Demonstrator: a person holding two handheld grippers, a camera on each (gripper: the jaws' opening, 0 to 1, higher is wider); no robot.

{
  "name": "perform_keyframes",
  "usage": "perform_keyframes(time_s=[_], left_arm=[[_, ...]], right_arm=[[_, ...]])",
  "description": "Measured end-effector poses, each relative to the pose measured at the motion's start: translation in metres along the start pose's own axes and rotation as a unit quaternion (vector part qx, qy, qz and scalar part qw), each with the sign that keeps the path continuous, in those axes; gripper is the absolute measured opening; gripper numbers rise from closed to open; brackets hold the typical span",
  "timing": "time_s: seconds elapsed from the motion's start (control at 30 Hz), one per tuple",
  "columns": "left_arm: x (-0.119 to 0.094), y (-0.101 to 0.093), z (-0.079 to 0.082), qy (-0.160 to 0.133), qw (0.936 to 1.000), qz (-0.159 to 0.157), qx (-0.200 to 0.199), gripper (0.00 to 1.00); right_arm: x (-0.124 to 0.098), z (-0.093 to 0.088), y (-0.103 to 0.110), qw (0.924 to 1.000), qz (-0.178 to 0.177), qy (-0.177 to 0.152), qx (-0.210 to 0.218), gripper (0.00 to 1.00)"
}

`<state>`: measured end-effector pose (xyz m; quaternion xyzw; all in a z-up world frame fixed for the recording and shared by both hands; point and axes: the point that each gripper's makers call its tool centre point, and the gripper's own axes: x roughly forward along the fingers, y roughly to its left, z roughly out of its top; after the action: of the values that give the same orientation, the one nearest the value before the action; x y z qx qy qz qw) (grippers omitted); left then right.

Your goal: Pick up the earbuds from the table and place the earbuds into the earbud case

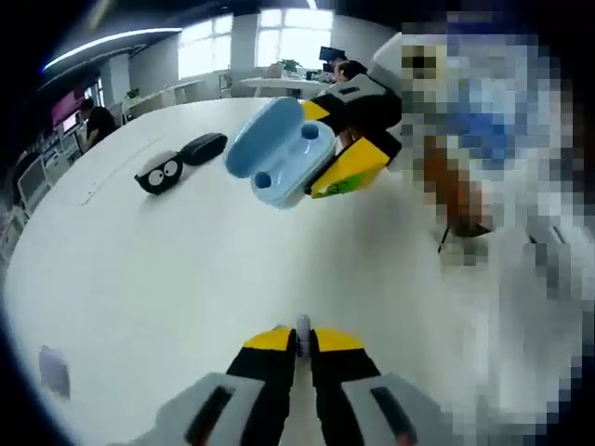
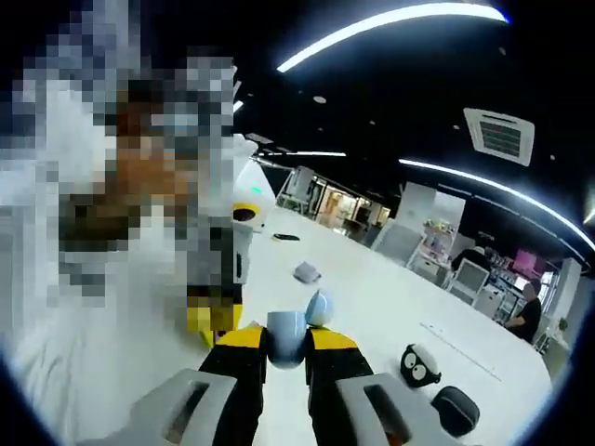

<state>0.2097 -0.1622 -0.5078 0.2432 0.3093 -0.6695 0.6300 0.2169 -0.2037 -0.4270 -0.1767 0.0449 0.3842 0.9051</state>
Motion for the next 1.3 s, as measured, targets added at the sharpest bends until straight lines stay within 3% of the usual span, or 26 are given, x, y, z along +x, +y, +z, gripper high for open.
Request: perform_keyframes(time_s=[0.13,0.2,0.27,0.4,0.5,0.6,0.77,0.83,1.03,1.2,1.3], left_arm=[[-0.001,0.004,0.005,-0.044,0.9988,0.018,0.003,0.29],[-0.006,0.005,0.005,-0.063,0.9974,0.035,0.008,0.30],[-0.015,0.006,0.007,-0.108,0.9922,0.061,-0.002,0.30],[-0.028,0.003,-0.002,-0.160,0.9819,0.082,-0.060,0.26],[-0.028,0.005,-0.008,-0.159,0.9802,0.113,-0.032,0.26],[-0.020,0.001,-0.011,-0.159,0.9800,0.114,-0.039,0.26],[-0.012,0.008,-0.010,-0.189,0.9723,0.099,-0.096,0.23],[-0.011,0.014,-0.012,-0.185,0.9727,0.100,-0.098,0.18],[0.001,0.020,-0.008,-0.183,0.9755,0.109,-0.056,0.14],[-0.010,0.019,-0.001,-0.197,0.9733,0.114,-0.033,0.14],[-0.030,0.021,0.015,-0.183,0.9713,0.146,0.042,0.14]], right_arm=[[-0.002,0.000,-0.003,1.0000,-0.002,-0.004,0.008,0.15],[-0.004,0.000,-0.006,0.9999,-0.005,-0.005,0.010,0.15],[-0.005,0.000,-0.008,0.9999,-0.007,-0.006,0.011,0.15],[-0.007,0.002,-0.010,0.9998,-0.011,-0.008,0.012,0.15],[-0.007,0.003,-0.010,0.9998,-0.009,-0.013,0.016,0.15],[-0.006,0.003,-0.009,0.9998,-0.010,-0.011,0.014,0.15],[-0.006,0.003,-0.008,0.9998,-0.009,-0.012,0.013,0.15],[-0.006,0.002,-0.008,0.9998,-0.008,-0.012,0.015,0.15],[-0.005,0.000,-0.008,0.9997,-0.005,-0.012,0.019,0.15],[-0.006,0.001,-0.006,0.9996,0.002,-0.016,0.025,0.15],[-0.006,0.001,-0.006,0.9994,0.006,-0.018,0.029,0.15]])
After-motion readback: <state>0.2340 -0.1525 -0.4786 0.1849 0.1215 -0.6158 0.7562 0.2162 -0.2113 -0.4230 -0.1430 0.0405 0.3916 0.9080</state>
